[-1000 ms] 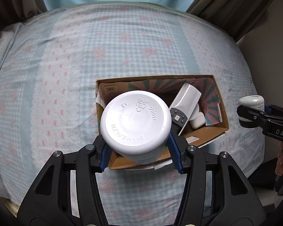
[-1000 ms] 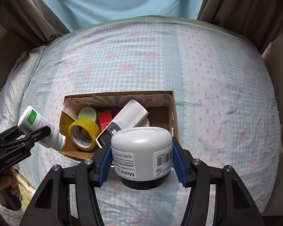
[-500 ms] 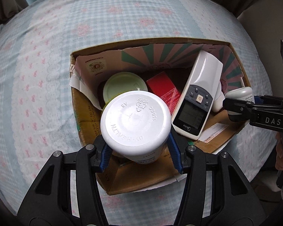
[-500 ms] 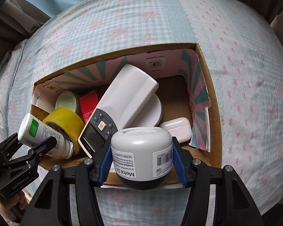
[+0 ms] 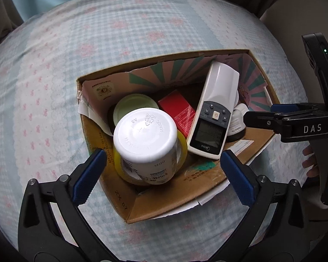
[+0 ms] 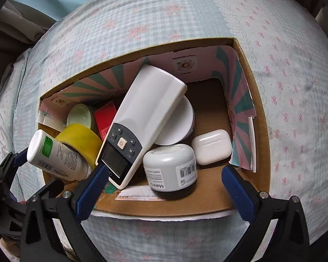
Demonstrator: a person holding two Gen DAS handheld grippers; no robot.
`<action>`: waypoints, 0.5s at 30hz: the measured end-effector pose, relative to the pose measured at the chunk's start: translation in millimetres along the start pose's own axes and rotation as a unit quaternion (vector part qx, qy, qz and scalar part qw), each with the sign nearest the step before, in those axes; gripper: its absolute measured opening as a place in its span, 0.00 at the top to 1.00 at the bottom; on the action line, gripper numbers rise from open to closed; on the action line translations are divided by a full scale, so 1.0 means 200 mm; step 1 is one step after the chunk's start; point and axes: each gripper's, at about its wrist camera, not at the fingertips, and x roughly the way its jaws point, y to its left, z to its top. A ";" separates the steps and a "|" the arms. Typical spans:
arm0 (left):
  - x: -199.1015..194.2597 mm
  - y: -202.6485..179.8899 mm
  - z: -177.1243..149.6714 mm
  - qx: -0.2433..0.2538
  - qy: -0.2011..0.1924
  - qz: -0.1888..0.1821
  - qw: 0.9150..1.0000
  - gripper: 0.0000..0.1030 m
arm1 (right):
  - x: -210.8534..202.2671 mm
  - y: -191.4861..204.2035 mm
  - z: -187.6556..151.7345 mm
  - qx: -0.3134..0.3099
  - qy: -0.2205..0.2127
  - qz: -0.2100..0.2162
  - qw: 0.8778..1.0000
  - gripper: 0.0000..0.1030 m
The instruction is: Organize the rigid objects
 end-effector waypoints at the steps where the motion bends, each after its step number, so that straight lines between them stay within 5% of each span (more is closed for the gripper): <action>1: 0.00 0.00 -0.01 -0.003 0.003 0.001 1.000 0.00 | -0.01 0.00 0.00 -0.002 -0.005 -0.009 1.000 0.00; 15: -0.08 0.02 -0.07 -0.034 -0.005 0.017 0.999 0.00 | -0.09 0.07 -0.03 -0.037 -0.022 -0.018 0.999 0.00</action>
